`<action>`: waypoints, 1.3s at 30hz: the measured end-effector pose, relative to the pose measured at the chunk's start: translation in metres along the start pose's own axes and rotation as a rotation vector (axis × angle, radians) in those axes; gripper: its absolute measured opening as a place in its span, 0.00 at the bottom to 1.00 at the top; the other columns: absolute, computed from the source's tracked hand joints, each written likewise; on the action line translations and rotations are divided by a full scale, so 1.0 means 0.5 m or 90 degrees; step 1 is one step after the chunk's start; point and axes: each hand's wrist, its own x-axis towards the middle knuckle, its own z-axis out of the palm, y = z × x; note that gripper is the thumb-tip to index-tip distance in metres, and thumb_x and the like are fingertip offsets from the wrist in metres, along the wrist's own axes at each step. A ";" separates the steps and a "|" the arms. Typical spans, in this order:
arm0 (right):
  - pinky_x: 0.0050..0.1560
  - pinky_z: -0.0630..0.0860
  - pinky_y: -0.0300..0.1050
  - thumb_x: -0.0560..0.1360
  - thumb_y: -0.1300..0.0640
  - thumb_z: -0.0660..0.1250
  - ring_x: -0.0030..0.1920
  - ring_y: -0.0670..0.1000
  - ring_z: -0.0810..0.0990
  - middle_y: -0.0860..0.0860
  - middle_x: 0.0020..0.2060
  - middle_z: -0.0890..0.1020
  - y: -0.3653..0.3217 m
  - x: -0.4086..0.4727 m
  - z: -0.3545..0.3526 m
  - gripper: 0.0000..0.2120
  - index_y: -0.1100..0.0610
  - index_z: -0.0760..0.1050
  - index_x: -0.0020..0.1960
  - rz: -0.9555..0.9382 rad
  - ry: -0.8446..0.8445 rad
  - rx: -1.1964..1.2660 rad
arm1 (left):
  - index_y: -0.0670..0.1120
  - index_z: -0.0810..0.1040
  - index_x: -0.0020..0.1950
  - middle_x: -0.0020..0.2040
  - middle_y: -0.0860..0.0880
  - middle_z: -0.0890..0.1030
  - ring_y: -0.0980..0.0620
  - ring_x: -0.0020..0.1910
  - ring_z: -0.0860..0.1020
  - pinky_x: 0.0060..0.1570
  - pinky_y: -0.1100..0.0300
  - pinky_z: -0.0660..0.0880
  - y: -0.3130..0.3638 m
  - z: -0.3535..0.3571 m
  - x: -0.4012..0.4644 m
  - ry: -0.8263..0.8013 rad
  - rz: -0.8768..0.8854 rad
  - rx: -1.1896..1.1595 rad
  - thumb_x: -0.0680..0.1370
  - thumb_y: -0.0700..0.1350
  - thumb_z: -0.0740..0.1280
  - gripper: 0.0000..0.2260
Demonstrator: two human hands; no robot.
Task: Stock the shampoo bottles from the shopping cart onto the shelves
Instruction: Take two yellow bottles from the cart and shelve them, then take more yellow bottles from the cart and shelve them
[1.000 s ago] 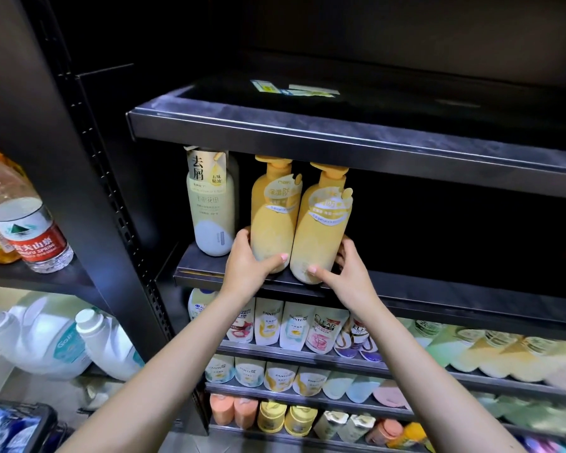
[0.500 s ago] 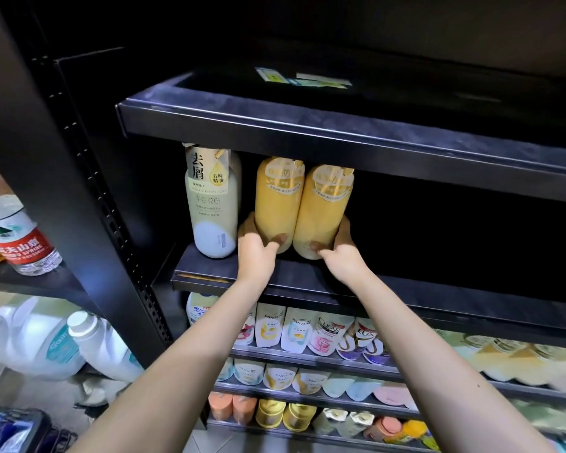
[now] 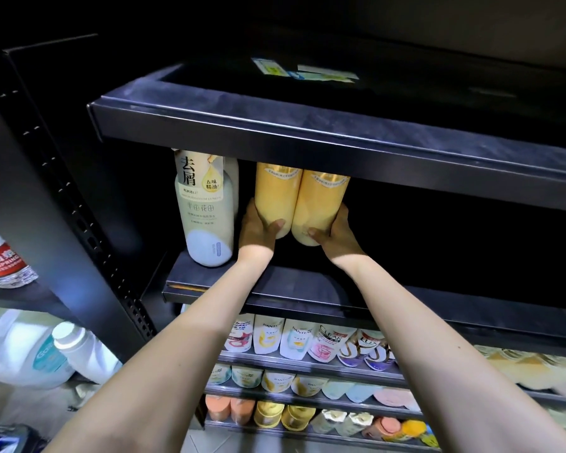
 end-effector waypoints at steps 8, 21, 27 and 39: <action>0.64 0.69 0.46 0.75 0.64 0.68 0.64 0.51 0.70 0.53 0.66 0.69 0.009 0.016 -0.001 0.35 0.59 0.52 0.75 0.006 -0.007 -0.014 | 0.40 0.58 0.75 0.70 0.39 0.69 0.42 0.67 0.70 0.67 0.50 0.67 0.006 -0.006 0.007 -0.026 -0.014 0.041 0.76 0.42 0.68 0.31; 0.74 0.55 0.56 0.80 0.52 0.58 0.74 0.56 0.61 0.55 0.73 0.66 0.021 -0.260 0.010 0.25 0.57 0.59 0.75 -0.227 -0.092 -0.454 | 0.40 0.56 0.76 0.75 0.42 0.61 0.46 0.74 0.59 0.72 0.56 0.56 0.001 -0.121 -0.305 -0.122 0.101 0.466 0.79 0.49 0.62 0.29; 0.74 0.56 0.58 0.79 0.53 0.58 0.74 0.56 0.61 0.54 0.73 0.65 0.039 -0.412 0.086 0.24 0.57 0.61 0.74 -0.369 -0.285 -0.516 | 0.41 0.58 0.75 0.74 0.42 0.62 0.44 0.73 0.61 0.71 0.51 0.59 -0.074 -0.230 -0.556 -0.048 0.003 0.600 0.79 0.50 0.61 0.28; 0.71 0.60 0.50 0.80 0.49 0.57 0.69 0.53 0.67 0.50 0.69 0.69 0.035 -0.746 0.381 0.23 0.54 0.61 0.73 -0.524 -0.729 -0.536 | 0.42 0.57 0.76 0.76 0.45 0.60 0.47 0.74 0.61 0.70 0.57 0.61 -0.230 -0.483 -1.012 0.098 -0.441 0.490 0.80 0.51 0.60 0.28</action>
